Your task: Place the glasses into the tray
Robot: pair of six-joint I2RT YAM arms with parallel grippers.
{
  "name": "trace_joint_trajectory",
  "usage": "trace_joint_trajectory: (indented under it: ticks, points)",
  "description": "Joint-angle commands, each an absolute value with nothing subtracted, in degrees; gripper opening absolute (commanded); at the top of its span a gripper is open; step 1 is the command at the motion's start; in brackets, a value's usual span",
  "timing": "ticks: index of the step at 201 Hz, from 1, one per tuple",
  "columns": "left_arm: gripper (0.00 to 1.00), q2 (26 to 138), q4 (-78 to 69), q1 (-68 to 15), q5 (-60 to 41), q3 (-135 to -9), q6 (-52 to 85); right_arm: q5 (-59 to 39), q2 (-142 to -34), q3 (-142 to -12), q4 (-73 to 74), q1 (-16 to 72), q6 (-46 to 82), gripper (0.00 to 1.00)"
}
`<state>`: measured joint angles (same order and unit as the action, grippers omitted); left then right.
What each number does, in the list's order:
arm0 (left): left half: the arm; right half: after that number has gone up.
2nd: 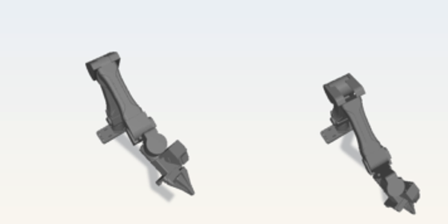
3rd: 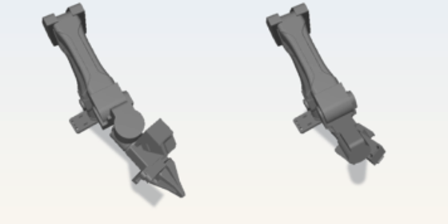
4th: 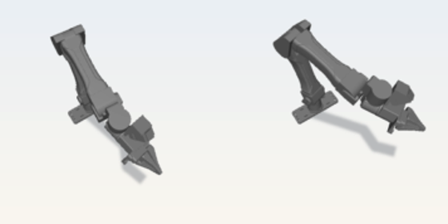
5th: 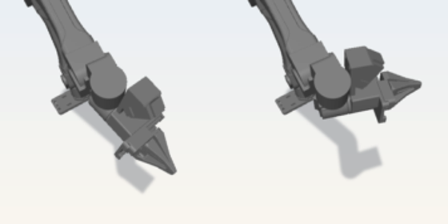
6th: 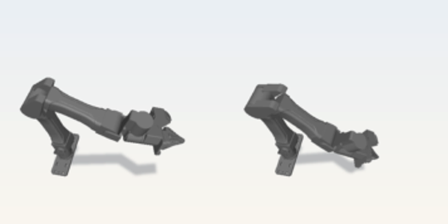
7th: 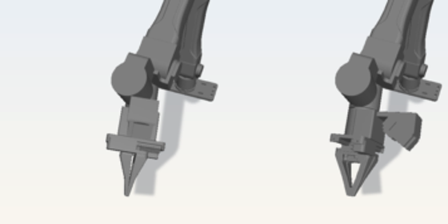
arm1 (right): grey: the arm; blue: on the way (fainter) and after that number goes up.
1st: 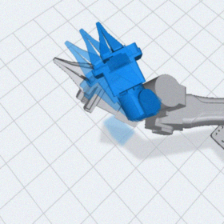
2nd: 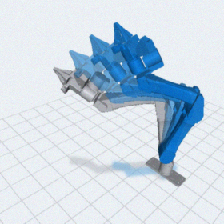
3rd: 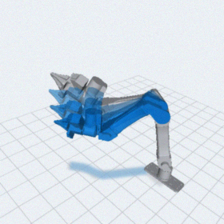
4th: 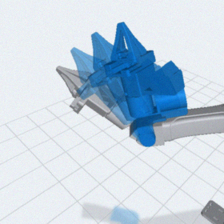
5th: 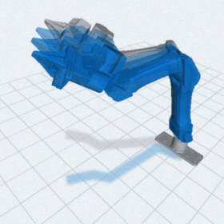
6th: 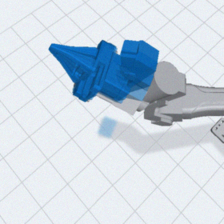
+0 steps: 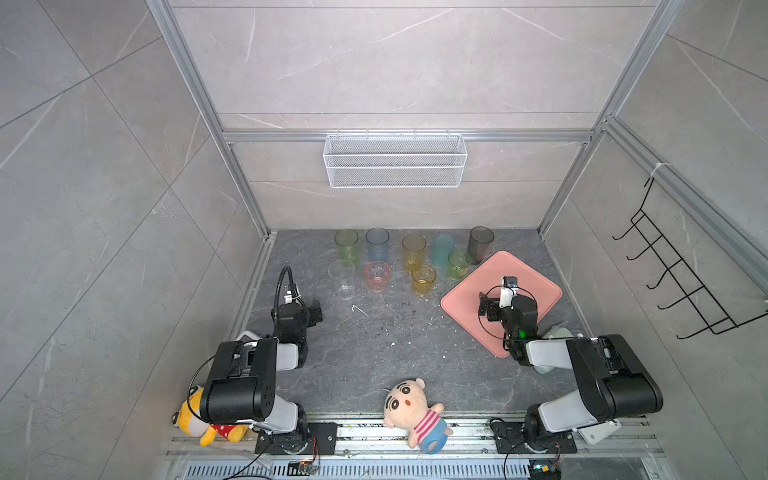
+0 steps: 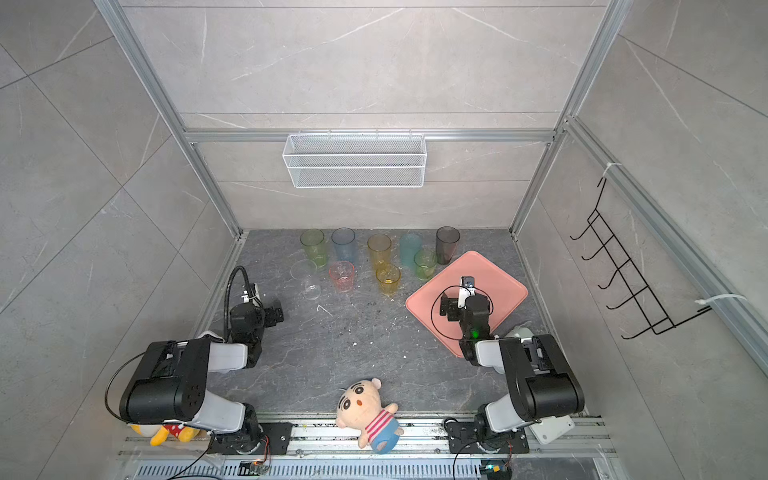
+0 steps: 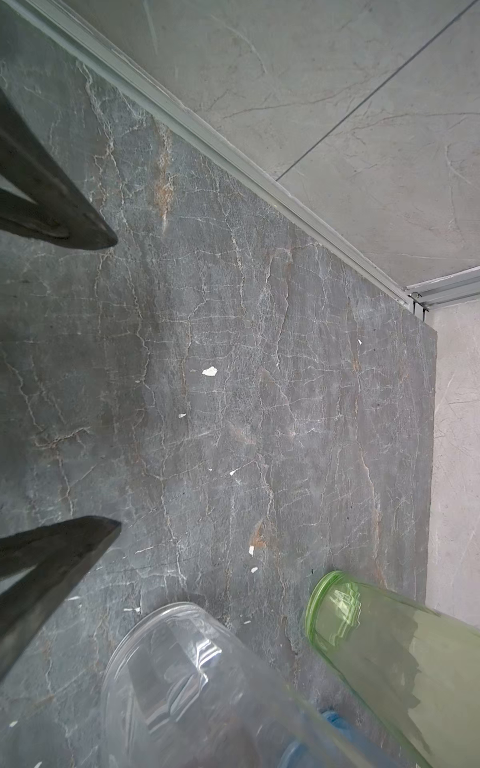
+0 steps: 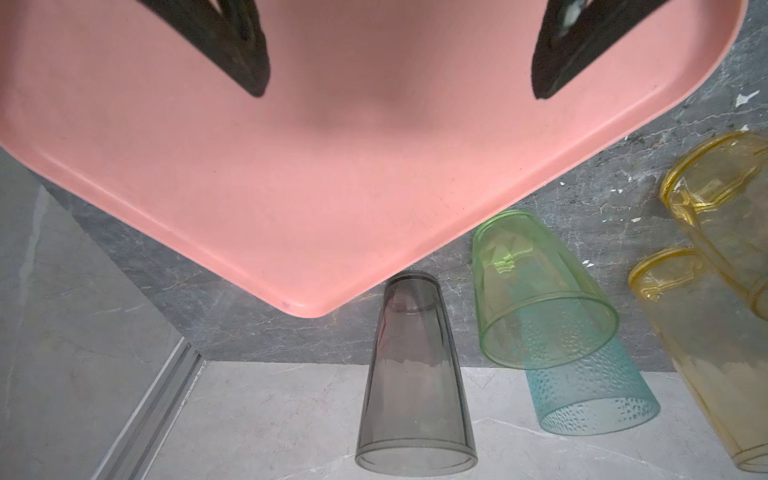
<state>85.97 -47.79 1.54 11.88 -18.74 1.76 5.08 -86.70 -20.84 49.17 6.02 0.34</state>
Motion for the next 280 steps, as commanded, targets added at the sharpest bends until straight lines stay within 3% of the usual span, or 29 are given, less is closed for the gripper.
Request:
trace_joint_trajectory:
  ticks: [1, 121, 175, 206, 232, 280]
  points:
    - [1.0, 86.0, -50.1, 1.7, 12.5, -19.8, 2.4, 4.6, -86.8, -20.8, 49.8, 6.1, -0.4, 0.99]
    - [1.0, 84.7, -50.0, 1.4, 11.1, -19.6, 1.3, 4.6, -86.6, -20.9, 49.9, 6.1, -0.5, 0.99]
    - [1.0, 70.5, -34.5, -4.0, 18.2, -23.1, -1.0, 7.0, -74.7, -25.8, 30.6, 6.1, 1.2, 0.99]
    - [1.0, 64.7, -16.7, -9.2, 24.5, -31.6, 11.9, 1.5, -68.9, -30.4, 24.2, 6.1, 6.5, 0.99]
    - [1.0, 66.8, -3.4, -15.7, 26.7, -41.5, 16.9, -1.8, -64.7, -36.4, 14.3, 6.1, 12.9, 0.99]
    - [1.0, 75.9, 14.5, -25.6, 16.9, -58.5, 31.1, -8.2, -59.9, -43.9, 1.4, 6.1, 28.6, 0.99]
